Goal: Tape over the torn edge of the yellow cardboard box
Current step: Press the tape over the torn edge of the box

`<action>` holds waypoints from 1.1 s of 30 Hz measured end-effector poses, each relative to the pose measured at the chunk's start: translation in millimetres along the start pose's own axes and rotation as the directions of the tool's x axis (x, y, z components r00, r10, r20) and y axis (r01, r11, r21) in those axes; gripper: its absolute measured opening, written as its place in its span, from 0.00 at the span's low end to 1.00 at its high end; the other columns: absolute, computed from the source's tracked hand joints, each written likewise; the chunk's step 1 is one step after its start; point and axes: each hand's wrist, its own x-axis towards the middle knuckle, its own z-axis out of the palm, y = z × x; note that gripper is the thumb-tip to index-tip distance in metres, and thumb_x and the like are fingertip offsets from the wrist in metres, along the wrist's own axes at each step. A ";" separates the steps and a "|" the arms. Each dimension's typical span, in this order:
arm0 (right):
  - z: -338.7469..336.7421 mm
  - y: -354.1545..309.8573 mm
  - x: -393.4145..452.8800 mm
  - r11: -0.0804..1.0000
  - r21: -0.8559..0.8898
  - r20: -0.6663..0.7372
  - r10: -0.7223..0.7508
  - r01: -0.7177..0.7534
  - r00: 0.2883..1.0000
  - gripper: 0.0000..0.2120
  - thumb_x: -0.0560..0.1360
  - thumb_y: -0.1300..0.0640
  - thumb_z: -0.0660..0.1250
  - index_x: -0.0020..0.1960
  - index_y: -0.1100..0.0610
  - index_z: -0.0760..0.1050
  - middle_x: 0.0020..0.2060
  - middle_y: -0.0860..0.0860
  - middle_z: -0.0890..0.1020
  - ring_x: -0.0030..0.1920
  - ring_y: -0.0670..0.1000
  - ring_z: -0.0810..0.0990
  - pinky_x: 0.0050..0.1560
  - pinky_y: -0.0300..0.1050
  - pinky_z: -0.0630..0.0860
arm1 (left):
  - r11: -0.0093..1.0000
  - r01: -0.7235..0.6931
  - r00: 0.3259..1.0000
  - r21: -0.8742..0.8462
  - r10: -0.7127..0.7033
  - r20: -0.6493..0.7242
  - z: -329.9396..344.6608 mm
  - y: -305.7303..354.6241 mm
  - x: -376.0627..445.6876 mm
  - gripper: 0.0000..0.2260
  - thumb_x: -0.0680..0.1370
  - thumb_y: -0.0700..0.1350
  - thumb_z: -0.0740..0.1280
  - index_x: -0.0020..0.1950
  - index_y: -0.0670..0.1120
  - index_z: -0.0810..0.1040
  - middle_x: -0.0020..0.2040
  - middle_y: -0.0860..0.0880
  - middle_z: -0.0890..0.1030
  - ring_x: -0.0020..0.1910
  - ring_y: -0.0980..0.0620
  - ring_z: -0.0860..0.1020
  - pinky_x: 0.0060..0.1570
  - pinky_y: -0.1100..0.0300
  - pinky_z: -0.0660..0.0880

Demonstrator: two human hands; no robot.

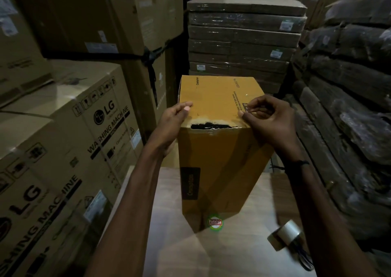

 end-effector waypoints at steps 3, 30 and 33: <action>-0.1 -2.1 -1.9 0.999 -0.031 0.027 0.009 -0.008 1.000 0.21 0.66 0.49 0.85 0.54 0.54 0.83 0.50 0.45 0.85 0.51 0.40 0.84 0.53 0.32 0.82 | 1.000 -0.004 1.000 0.029 0.003 0.010 2.0 0.5 -1.0 0.21 0.81 0.43 0.69 0.74 0.50 0.74 0.71 0.48 0.70 0.66 0.51 0.73 0.66 0.52 0.72; 14.8 4.0 -30.4 0.998 -0.010 -0.214 0.051 -0.055 0.975 0.12 0.70 0.45 0.81 0.48 0.51 0.86 0.45 0.44 0.87 0.50 0.39 0.85 0.48 0.32 0.81 | 0.956 -0.150 0.967 0.251 0.194 -0.163 23.0 -3.5 -32.7 0.19 0.87 0.44 0.58 0.79 0.50 0.69 0.80 0.49 0.66 0.72 0.60 0.62 0.68 0.61 0.60; 16.0 5.1 -29.6 0.999 0.024 -0.215 0.050 -0.046 0.975 0.11 0.71 0.49 0.81 0.49 0.53 0.87 0.45 0.44 0.88 0.49 0.37 0.85 0.47 0.27 0.79 | 0.951 -0.144 0.967 0.275 0.194 -0.165 22.4 -5.0 -32.4 0.20 0.87 0.44 0.57 0.80 0.50 0.69 0.83 0.48 0.63 0.82 0.53 0.58 0.80 0.50 0.56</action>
